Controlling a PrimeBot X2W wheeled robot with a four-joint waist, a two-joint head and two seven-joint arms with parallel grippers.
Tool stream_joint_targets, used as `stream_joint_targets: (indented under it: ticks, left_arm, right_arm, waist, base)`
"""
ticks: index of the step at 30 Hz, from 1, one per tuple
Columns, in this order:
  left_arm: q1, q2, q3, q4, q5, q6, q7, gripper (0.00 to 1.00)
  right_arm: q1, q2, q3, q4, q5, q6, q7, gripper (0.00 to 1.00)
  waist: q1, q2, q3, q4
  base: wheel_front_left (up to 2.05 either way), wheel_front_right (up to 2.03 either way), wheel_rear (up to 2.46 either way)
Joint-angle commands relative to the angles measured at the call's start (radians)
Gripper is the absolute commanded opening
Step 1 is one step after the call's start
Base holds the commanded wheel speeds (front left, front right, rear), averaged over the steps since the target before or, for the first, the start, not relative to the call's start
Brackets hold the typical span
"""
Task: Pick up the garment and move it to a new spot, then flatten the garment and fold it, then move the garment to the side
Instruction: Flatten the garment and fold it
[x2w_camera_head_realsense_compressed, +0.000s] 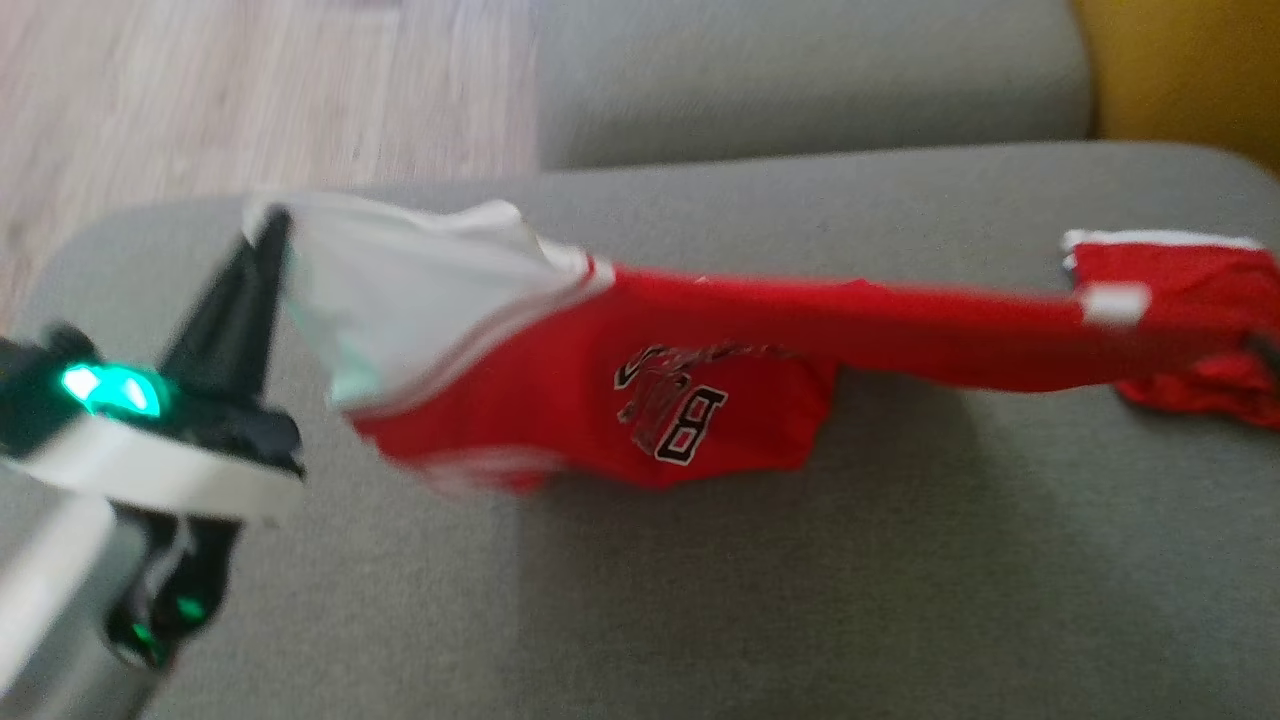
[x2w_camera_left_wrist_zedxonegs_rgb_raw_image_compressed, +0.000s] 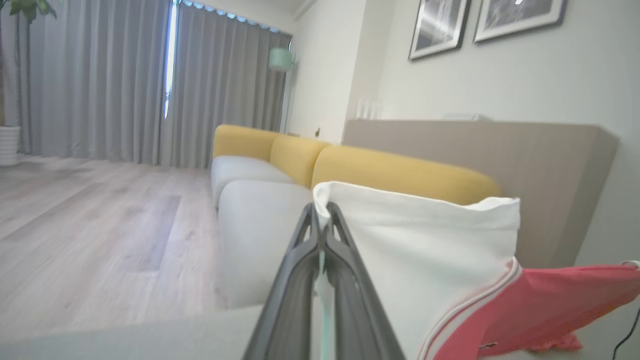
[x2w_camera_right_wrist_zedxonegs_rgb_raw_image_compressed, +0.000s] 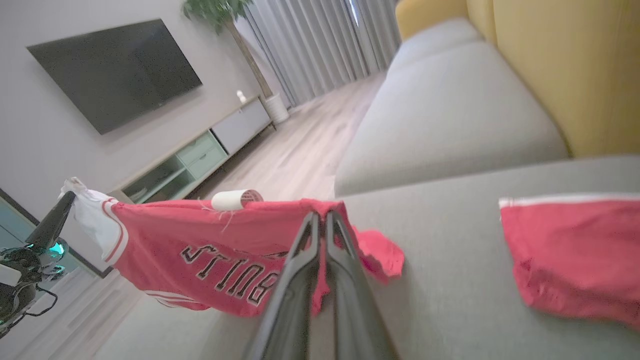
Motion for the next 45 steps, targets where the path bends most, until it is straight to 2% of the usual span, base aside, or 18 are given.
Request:
stream_joint_targets:
  ticks: [1,4,8,10,13,14,17,18,22,26,31,34,38,45]
  left_arm:
    - [-0.100,0.047,0.081,-0.037,-0.021,-0.007,0.000,0.00]
    - [-0.182,0.055,0.118,-0.042,-0.052,-0.018,0.026,0.00]
    - [-0.319,0.072,0.123,-0.006,-0.018,-0.010,0.087,0.00]
    - [-0.398,0.070,0.111,0.027,0.003,-0.011,0.126,0.00]
    - [-0.517,0.048,0.086,0.098,0.026,-0.025,0.180,0.00]
    - [-0.594,0.023,0.064,0.158,0.037,-0.041,0.213,0.00]
    - [-0.716,-0.012,0.030,0.263,0.079,-0.058,0.250,0.00]
    - [-0.716,-0.012,0.030,0.263,0.079,-0.058,0.250,0.00]
    - [-0.894,-0.061,-0.002,0.425,0.156,-0.073,0.256,0.00]
    - [-1.068,-0.112,-0.013,0.573,0.252,-0.053,0.181,0.00]
    - [-1.213,-0.182,-0.010,0.704,0.333,-0.028,0.003,0.00]
    - [-1.235,-0.223,-0.012,0.745,0.340,-0.052,-0.065,0.00]
    - [-1.178,-0.239,-0.024,0.752,0.340,-0.094,-0.092,0.00]
    - [-0.892,-0.215,-0.035,0.659,0.309,-0.132,-0.104,0.00]
  right_arm:
    - [-0.064,-0.073,-0.035,-0.034,0.012,0.007,-0.017,0.00]
    - [-0.144,-0.120,-0.085,-0.045,0.016,0.007,-0.018,0.00]
    - [-0.274,-0.199,-0.105,-0.025,-0.028,0.007,-0.010,0.00]
    - [-0.342,-0.242,-0.073,-0.002,-0.072,0.007,-0.003,0.00]
    - [-0.464,-0.271,0.021,0.038,-0.111,0.007,0.013,0.00]
    - [-0.570,-0.260,0.098,0.078,-0.141,0.007,0.021,0.00]
    - [-0.752,-0.219,0.217,0.160,-0.214,0.007,0.034,0.00]
    - [-0.752,-0.219,0.217,0.160,-0.214,0.007,0.034,0.00]
    - [-1.019,-0.129,0.352,0.299,-0.337,0.007,0.011,0.00]
    - [-1.268,-0.044,0.464,0.451,-0.471,0.007,-0.077,0.00]
    - [-1.486,0.031,0.531,0.660,-0.614,0.007,-0.274,0.00]
    - [-1.537,0.046,0.573,0.746,-0.633,0.007,-0.344,0.00]
    - [-1.531,0.031,0.665,0.822,-0.657,0.007,-0.381,0.00]
    - [-1.408,0.029,0.760,0.908,-0.597,0.007,-0.407,0.00]
  waist:
    - [0.0002,0.0000,-0.052,-0.036]
    - [0.0002,0.0000,-0.066,-0.047]
    - [0.0002,0.0000,-0.068,-0.058]
    - [0.0002,0.0000,-0.059,-0.062]
    - [0.0002,0.0000,-0.037,-0.069]
    - [0.0002,0.0000,-0.014,-0.071]
    - [0.0002,0.0000,0.051,-0.068]
    - [0.0002,0.0000,0.051,-0.068]
    - [0.0002,0.0000,0.184,-0.059]
    - [0.0002,0.0000,0.310,-0.052]
    - [0.0002,0.0000,0.391,-0.035]
    - [0.0002,0.0000,0.419,-0.014]
    - [0.0002,0.0000,0.453,0.009]
    - [0.0002,0.0000,0.440,0.031]
  base:
    - [0.00,0.00,0.00]
    - [0.00,0.00,0.00]
    - [0.00,0.00,0.00]
    - [0.00,0.00,0.00]
    - [0.00,0.00,0.00]
    - [0.00,0.00,0.00]
    - [0.00,0.00,0.00]
    - [0.00,0.00,0.00]
    - [0.00,0.00,0.00]
    - [0.00,0.00,0.00]
    - [0.00,0.00,0.00]
    - [0.00,0.00,0.00]
    - [0.00,0.00,0.00]
    - [0.00,0.00,0.00]
